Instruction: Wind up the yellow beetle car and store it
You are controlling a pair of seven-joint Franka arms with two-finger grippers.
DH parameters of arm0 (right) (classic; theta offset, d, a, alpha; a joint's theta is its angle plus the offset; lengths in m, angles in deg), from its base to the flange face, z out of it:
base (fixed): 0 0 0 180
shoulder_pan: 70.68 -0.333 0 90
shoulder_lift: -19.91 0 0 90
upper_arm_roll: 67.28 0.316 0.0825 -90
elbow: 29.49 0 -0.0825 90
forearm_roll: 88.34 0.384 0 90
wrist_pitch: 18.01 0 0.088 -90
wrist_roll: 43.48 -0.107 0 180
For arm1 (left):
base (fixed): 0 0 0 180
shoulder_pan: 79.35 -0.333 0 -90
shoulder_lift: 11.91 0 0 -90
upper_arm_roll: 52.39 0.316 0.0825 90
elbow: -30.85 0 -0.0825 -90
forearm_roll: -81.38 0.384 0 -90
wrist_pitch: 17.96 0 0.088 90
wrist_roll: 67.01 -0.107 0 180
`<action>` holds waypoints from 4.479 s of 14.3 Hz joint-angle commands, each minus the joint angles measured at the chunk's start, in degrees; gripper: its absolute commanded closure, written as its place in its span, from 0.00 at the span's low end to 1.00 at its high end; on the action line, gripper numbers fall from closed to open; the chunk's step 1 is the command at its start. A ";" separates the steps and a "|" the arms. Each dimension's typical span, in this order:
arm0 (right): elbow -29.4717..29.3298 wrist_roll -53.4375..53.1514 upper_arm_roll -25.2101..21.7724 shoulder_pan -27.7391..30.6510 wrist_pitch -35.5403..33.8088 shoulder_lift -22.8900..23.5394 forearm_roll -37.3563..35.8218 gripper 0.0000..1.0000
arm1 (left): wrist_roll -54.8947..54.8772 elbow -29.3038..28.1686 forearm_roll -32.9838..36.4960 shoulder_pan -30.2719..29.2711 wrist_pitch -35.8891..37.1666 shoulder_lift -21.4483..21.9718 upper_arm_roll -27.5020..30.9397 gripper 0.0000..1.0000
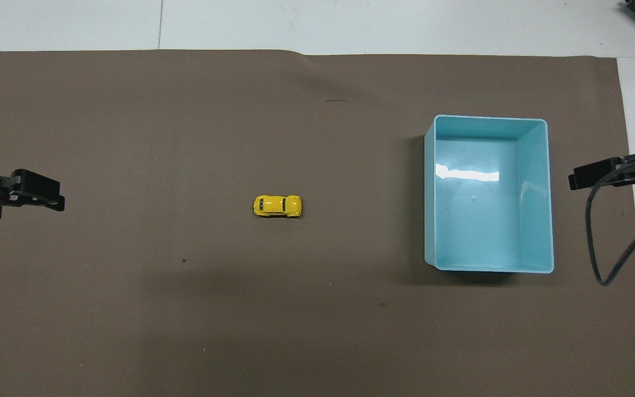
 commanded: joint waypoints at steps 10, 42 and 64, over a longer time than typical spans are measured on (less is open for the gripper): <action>0.31 -1.16 0.02 0.43 0.26 -0.68 0.95 0.00 | 43.12 -7.59 -1.39 6.33 -8.37 1.95 -0.02 0.00; 0.31 -1.07 0.02 1.22 0.18 -0.68 0.94 0.00 | 118.67 -6.71 8.98 33.50 -41.60 -26.17 0.16 0.00; 0.40 -1.07 -0.06 1.31 0.18 -0.68 0.86 0.00 | 116.12 -8.73 9.24 30.43 -41.16 -26.53 0.25 0.76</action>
